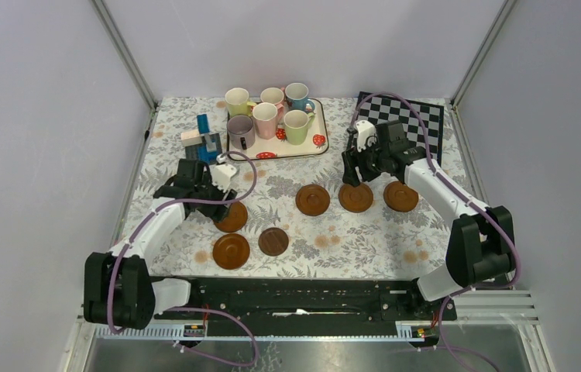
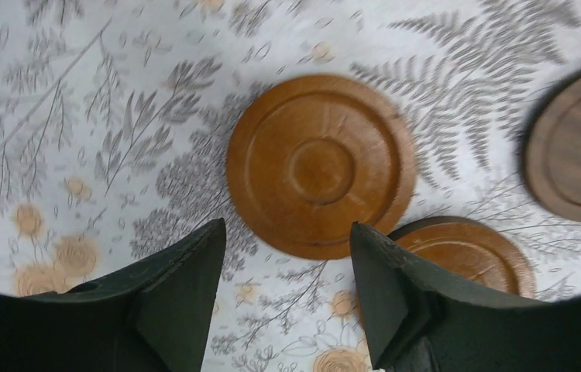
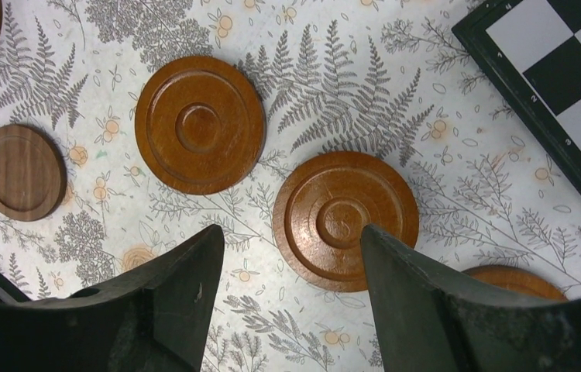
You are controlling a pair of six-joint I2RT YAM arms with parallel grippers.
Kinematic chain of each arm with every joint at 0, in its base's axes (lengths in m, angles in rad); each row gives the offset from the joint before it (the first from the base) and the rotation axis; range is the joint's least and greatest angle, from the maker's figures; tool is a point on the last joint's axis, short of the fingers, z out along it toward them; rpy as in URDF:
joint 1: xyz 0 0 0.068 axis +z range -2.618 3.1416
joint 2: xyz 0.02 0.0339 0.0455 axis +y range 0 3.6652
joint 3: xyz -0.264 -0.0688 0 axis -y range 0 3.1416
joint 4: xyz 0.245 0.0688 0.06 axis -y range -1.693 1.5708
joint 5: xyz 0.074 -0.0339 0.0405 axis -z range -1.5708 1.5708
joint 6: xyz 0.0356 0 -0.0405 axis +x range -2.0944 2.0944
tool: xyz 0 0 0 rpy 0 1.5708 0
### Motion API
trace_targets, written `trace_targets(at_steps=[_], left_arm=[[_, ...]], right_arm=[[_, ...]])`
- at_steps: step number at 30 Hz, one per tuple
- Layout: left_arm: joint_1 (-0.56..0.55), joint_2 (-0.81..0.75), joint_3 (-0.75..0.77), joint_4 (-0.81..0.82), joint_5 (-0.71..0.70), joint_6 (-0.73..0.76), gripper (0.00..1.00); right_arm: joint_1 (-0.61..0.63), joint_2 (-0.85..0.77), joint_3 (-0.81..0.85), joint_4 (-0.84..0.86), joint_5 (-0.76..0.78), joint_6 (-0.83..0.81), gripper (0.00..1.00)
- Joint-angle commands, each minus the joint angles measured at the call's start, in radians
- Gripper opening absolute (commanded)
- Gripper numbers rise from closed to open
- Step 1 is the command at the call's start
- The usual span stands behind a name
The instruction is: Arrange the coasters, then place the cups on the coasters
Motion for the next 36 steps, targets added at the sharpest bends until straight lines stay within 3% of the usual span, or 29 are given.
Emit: trace_targets(at_steps=[1,20,36], left_arm=[[0.060,0.007,-0.041,0.038,-0.056,0.033,0.65],[0.049,0.207,-0.039,0.199,-0.053,-0.003,0.64],[-0.124,0.426,0.125,0.268,-0.072,-0.088,0.41]], right_arm=[[-0.009,-0.056,-0.026,-0.001,-0.035,-0.012,0.73],[-0.009,-0.138,-0.086,0.034,-0.033,0.011,0.74],[-0.009,-0.137,-0.103,0.053,-0.005,0.002,0.74]])
